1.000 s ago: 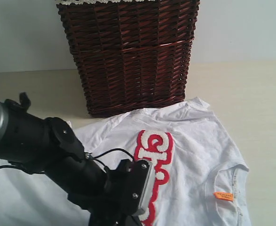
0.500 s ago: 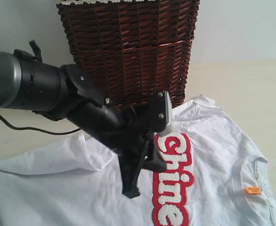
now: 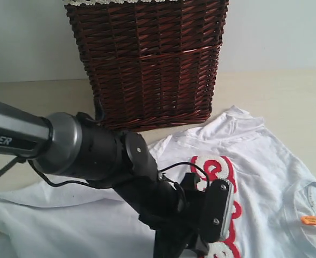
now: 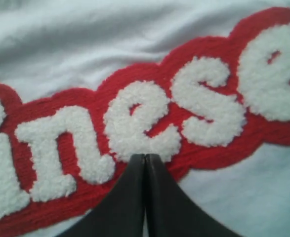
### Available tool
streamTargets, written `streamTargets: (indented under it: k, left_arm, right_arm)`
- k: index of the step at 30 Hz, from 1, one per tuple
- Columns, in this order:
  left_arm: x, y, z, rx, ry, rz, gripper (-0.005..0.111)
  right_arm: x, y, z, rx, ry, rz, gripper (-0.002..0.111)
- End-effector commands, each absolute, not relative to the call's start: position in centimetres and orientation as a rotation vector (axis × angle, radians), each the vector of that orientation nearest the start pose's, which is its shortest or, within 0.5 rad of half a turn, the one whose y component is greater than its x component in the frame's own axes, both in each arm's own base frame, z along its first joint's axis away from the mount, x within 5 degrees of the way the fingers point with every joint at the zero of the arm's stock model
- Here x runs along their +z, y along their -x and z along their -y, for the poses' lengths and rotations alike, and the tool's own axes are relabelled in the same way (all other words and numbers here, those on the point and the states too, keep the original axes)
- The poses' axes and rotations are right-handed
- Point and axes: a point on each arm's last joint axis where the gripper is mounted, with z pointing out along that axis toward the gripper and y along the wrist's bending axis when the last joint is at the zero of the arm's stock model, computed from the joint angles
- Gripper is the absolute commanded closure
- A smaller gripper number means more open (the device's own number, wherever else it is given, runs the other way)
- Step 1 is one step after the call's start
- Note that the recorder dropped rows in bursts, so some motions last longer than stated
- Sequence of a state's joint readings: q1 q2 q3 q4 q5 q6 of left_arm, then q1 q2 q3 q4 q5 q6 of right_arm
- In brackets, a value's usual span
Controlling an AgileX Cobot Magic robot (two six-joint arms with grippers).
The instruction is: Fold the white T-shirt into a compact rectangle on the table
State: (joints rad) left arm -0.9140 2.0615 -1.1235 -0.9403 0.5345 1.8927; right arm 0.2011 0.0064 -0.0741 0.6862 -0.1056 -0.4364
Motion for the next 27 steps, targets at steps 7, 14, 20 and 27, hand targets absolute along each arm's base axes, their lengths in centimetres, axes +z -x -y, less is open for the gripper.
streamTargets:
  k: [7,14,20,27]
  left_arm:
    - [14.7,-21.8,37.5,0.905,2.910,2.173,0.107]
    - [20.8,-27.2,31.4,0.911,2.652,2.530,0.107]
    - [20.4,-31.4,23.2,0.899,2.391,2.583,0.107]
    - [19.6,-33.3,19.1,0.807,2.456,2.589,0.089]
  right_arm:
    - [24.3,-5.1,-0.4,0.317,-0.083,-1.339,0.104]
    - [24.3,-5.1,-0.4,0.317,-0.083,-1.339,0.104]
    - [24.3,-5.1,-0.4,0.317,-0.083,-1.339,0.104]
    - [24.3,-5.1,-0.4,0.317,-0.083,-1.339,0.104]
